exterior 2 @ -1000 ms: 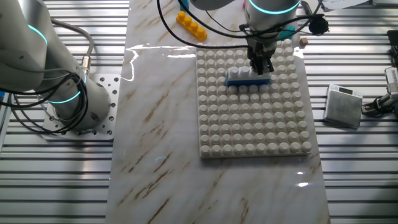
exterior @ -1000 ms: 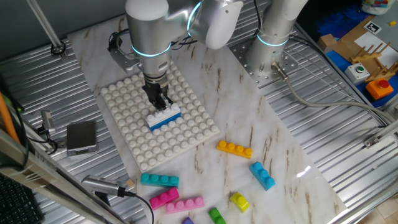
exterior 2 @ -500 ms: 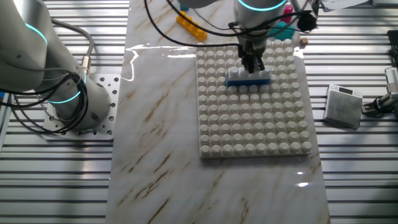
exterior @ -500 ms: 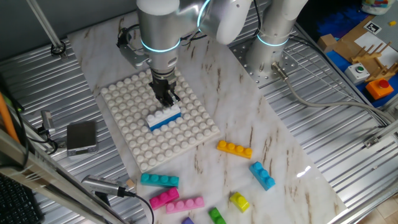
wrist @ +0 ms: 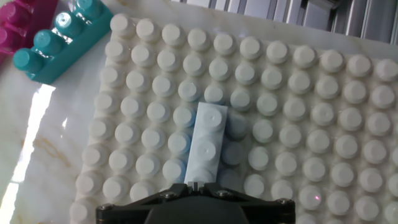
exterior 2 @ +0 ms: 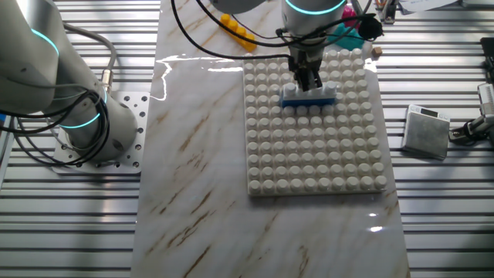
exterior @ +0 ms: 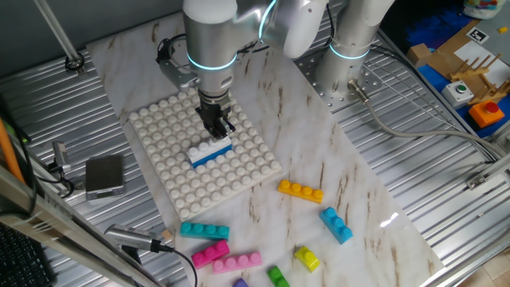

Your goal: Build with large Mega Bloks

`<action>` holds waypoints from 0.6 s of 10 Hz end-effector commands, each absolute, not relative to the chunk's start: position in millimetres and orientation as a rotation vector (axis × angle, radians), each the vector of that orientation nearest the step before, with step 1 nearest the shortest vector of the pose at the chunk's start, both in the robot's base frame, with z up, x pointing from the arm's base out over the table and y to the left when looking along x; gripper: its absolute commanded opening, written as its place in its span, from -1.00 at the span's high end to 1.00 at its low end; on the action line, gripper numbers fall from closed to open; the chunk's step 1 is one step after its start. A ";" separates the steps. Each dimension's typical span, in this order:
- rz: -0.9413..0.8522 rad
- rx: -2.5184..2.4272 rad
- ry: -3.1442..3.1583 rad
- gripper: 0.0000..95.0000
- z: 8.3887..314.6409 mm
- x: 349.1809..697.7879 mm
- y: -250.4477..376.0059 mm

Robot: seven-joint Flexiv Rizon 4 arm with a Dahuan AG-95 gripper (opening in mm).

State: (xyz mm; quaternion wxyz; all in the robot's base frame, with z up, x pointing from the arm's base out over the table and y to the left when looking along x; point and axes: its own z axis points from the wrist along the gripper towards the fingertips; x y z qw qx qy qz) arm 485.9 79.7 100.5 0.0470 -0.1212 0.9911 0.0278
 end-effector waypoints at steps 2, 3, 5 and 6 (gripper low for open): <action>0.069 -0.377 3.020 1.00 89.2 484.5 81.0; 0.069 -0.375 3.022 1.00 90.5 484.3 80.8; 0.075 -0.367 3.040 1.00 104.0 484.0 79.9; 0.078 -0.366 3.053 1.00 115.6 484.9 79.4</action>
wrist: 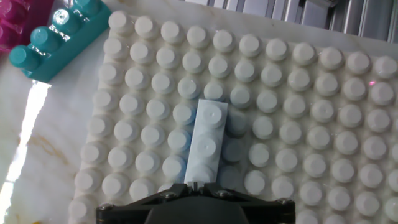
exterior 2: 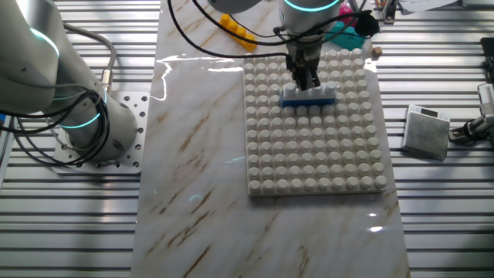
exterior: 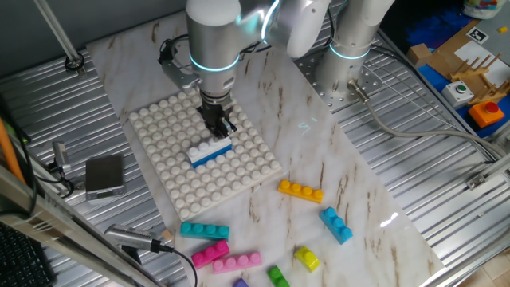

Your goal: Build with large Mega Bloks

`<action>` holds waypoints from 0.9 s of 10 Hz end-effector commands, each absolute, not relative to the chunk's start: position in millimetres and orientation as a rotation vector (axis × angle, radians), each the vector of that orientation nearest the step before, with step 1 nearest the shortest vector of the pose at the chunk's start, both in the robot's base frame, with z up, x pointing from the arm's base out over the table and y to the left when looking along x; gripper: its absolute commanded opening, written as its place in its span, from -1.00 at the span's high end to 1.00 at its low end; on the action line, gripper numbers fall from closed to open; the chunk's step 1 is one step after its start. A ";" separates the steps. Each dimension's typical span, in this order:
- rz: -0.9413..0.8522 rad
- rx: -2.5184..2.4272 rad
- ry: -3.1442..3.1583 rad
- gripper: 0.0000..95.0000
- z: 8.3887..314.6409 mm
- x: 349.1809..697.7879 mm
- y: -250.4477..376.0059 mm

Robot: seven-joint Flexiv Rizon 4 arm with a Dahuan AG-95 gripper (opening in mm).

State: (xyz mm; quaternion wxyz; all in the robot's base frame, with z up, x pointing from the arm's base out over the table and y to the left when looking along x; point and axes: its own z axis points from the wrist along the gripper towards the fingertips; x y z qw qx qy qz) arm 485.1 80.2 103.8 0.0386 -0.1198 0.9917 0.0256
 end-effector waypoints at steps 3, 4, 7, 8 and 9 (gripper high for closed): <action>0.090 -0.380 3.068 1.00 133.8 498.3 75.7; 0.093 -0.389 3.072 1.00 138.9 510.0 72.8; 0.096 -0.382 3.080 1.00 143.4 522.0 70.8; 0.097 -0.383 3.081 1.00 143.4 522.0 70.8; 0.098 -0.384 3.090 1.00 143.4 522.0 70.8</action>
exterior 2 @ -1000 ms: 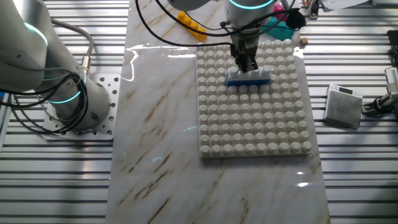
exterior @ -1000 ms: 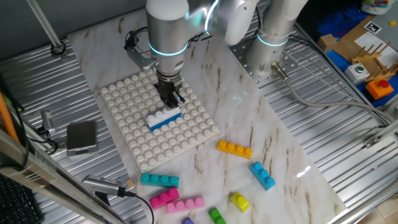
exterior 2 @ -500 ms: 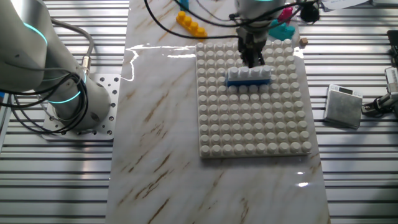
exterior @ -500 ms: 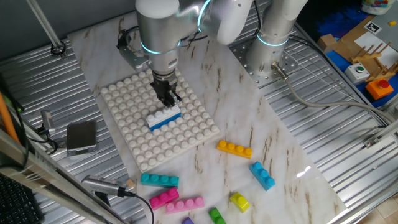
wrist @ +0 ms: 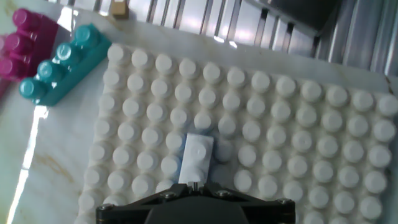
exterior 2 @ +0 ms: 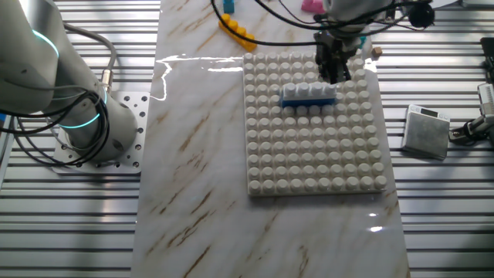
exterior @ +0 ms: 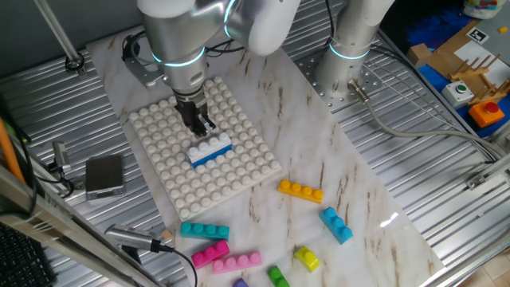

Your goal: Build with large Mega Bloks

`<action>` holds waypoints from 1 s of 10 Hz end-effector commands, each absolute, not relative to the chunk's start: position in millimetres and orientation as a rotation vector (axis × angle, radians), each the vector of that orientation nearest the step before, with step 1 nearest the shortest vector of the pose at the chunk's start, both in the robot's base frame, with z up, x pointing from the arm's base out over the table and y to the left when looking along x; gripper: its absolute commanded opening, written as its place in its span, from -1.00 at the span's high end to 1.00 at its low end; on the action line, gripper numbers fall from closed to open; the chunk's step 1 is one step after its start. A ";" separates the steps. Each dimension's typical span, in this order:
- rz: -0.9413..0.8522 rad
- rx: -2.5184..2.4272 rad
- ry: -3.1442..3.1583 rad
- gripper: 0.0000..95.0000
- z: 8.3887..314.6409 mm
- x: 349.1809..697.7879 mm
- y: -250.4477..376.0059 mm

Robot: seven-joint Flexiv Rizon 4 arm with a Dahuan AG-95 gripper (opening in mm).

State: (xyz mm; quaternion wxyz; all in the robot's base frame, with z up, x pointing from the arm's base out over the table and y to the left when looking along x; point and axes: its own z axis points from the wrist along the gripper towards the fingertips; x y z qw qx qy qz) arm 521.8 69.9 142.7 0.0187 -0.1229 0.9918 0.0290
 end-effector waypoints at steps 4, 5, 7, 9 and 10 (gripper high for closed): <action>0.100 -0.411 3.093 1.00 143.4 522.0 70.8; 0.121 -0.406 3.093 1.00 144.2 522.4 72.0; 0.112 -0.368 3.099 1.00 147.3 525.1 93.8; 0.098 -0.228 3.111 1.00 148.8 523.8 149.7; 0.080 -0.178 3.116 1.00 147.7 524.5 172.9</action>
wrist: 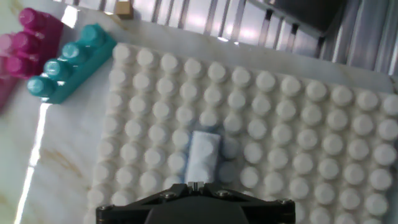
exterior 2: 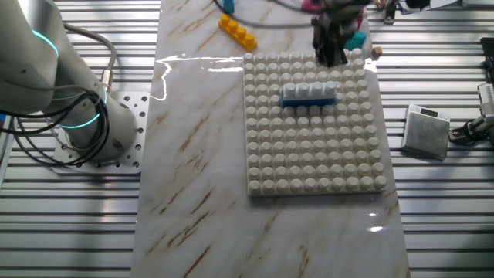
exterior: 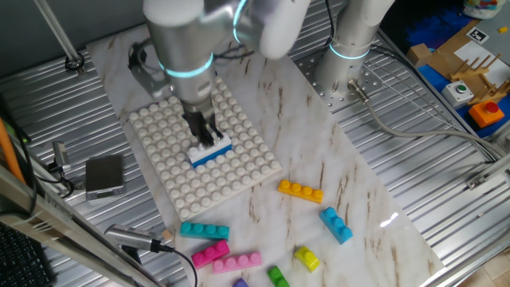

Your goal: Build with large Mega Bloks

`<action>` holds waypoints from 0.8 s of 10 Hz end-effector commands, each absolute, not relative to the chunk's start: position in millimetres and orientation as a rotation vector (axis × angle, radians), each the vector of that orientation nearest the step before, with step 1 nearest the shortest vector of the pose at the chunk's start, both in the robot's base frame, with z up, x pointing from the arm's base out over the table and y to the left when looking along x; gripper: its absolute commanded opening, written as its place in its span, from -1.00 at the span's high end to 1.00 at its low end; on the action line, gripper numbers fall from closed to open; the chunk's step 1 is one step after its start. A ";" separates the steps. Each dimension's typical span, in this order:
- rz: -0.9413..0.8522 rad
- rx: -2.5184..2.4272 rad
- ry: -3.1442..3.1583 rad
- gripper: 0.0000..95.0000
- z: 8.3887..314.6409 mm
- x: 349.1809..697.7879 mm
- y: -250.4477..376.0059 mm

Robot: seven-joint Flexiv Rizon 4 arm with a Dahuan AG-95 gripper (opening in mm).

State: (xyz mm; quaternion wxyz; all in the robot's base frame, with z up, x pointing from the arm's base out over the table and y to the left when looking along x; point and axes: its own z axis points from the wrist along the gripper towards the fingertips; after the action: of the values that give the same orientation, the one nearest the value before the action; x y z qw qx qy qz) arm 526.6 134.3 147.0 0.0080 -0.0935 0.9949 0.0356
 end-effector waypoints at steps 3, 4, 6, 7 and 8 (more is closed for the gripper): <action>0.072 -0.139 3.113 1.00 143.2 521.4 210.3; 0.074 -0.152 3.112 1.00 142.6 519.7 212.3; 0.082 -0.165 3.111 1.00 141.8 517.5 211.8; 0.093 -0.174 3.110 1.00 141.8 517.5 211.8; 0.101 -0.193 3.110 1.00 141.8 517.5 211.8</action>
State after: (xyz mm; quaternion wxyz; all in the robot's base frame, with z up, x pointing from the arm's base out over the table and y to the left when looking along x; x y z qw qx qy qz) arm 515.1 209.7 142.9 0.0135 -0.0647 0.9973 0.0322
